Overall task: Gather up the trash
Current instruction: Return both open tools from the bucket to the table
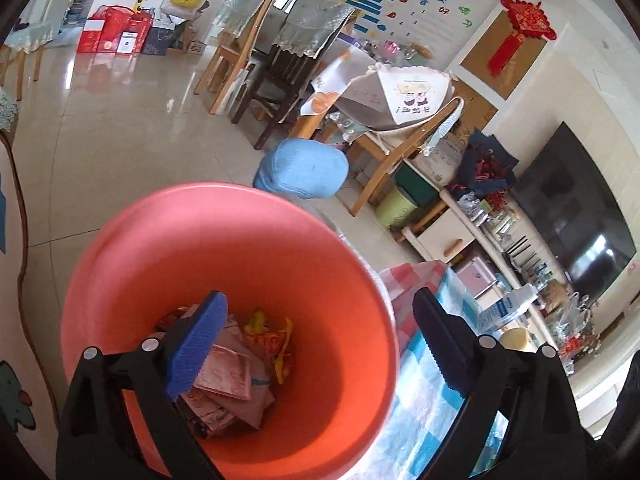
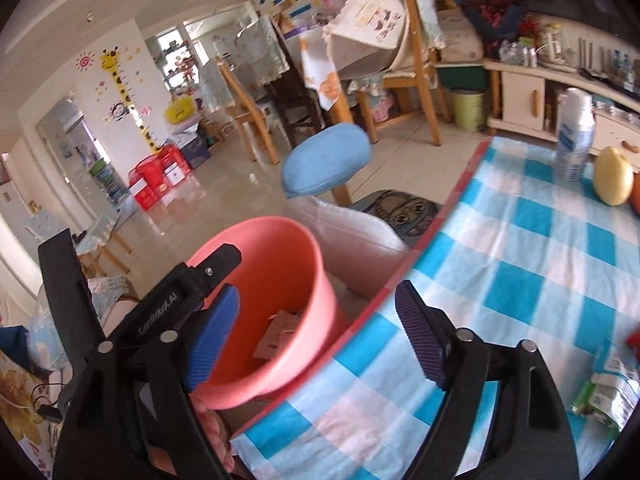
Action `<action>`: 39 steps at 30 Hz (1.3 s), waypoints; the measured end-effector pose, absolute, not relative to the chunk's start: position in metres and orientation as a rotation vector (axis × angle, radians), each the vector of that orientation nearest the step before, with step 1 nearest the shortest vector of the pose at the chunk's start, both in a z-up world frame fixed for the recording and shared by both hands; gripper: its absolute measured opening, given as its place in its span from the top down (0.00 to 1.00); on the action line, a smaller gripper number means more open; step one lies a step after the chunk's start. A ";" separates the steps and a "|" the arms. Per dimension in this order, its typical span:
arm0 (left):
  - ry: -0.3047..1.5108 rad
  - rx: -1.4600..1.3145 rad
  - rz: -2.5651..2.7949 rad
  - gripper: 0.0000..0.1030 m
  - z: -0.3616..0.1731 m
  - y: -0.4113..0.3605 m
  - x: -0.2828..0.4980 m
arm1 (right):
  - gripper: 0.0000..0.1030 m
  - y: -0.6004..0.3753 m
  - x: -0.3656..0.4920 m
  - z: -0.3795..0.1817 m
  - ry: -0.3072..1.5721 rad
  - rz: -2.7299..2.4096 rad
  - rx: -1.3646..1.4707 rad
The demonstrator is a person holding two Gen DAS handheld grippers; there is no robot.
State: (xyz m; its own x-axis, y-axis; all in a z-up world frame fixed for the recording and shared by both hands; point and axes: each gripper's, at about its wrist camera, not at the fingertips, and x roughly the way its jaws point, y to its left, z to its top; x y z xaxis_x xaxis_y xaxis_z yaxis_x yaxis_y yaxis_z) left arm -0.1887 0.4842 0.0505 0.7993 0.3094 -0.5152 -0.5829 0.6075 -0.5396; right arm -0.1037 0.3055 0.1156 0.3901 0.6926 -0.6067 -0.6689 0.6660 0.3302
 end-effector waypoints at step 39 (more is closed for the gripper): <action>0.591 -0.535 0.176 0.07 0.057 0.362 -0.131 | 0.08 0.126 -0.168 0.104 0.661 0.569 -0.057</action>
State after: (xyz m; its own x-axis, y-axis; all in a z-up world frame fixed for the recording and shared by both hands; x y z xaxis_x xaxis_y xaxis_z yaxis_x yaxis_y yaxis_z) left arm -0.1311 0.3621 0.0571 0.8205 0.0074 -0.5716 -0.3061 0.8502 -0.4283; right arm -0.1679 0.1265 0.1043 0.6436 0.4812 -0.5951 -0.5167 0.8469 0.1260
